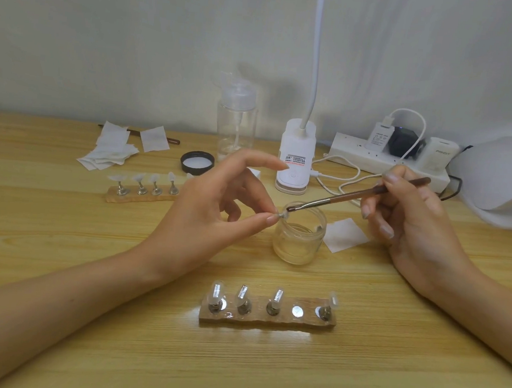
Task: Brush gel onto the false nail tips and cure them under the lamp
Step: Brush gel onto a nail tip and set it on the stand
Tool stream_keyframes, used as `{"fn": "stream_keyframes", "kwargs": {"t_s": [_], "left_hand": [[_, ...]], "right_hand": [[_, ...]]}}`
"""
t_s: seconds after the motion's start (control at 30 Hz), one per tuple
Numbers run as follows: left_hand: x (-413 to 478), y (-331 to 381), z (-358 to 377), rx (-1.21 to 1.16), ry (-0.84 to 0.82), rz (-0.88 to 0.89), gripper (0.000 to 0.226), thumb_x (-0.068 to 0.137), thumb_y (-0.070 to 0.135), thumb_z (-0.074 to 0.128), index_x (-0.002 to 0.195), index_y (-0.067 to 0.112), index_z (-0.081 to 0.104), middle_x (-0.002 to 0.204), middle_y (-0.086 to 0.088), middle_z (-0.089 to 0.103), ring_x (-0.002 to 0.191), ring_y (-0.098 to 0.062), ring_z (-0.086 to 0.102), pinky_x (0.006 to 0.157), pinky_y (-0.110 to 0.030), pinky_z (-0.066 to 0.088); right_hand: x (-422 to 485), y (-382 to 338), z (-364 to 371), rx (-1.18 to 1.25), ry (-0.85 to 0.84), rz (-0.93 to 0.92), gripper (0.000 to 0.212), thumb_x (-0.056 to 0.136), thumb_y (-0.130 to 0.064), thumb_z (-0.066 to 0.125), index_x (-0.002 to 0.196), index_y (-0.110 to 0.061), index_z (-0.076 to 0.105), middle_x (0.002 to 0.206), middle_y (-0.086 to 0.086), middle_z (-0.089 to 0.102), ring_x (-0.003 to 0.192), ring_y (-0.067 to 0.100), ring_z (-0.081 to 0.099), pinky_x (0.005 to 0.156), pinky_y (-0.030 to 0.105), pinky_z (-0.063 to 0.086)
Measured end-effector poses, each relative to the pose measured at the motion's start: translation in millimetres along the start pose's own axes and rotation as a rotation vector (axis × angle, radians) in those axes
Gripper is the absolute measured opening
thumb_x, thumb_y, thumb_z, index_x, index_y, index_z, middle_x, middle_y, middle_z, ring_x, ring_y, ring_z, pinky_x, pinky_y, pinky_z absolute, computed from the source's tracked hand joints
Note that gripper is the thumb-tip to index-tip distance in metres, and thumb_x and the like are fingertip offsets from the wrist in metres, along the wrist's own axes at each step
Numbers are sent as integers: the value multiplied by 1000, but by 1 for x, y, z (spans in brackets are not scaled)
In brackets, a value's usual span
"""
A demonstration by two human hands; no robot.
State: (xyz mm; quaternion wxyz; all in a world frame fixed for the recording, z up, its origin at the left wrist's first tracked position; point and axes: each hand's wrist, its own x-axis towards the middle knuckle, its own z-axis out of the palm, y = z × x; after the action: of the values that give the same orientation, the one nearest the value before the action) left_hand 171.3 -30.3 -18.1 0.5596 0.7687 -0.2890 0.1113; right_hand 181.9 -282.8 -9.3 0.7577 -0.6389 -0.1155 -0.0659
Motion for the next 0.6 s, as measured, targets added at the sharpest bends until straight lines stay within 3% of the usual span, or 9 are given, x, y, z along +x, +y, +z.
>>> {"fn": "stream_keyframes", "kwargs": {"t_s": [0.37, 0.6], "left_hand": [[1, 0, -1, -100, -2, -63, 50, 82, 16, 81, 126, 22, 60, 81, -2, 73, 88, -21, 74, 65, -48, 53], [1, 2, -1, -141, -5, -96, 54, 75, 21, 80, 126, 23, 61, 78, -4, 72, 88, -22, 74, 78, -55, 55]], "right_hand": [[-1, -2, 2, 40, -22, -14, 22, 101, -22, 41, 79, -20, 41, 58, 2, 62, 38, 8, 33, 42, 15, 34], [0, 0, 1, 18, 7, 7, 24, 102, -19, 41, 78, -19, 43, 58, 4, 62, 37, 8, 33, 42, 16, 33]]}}
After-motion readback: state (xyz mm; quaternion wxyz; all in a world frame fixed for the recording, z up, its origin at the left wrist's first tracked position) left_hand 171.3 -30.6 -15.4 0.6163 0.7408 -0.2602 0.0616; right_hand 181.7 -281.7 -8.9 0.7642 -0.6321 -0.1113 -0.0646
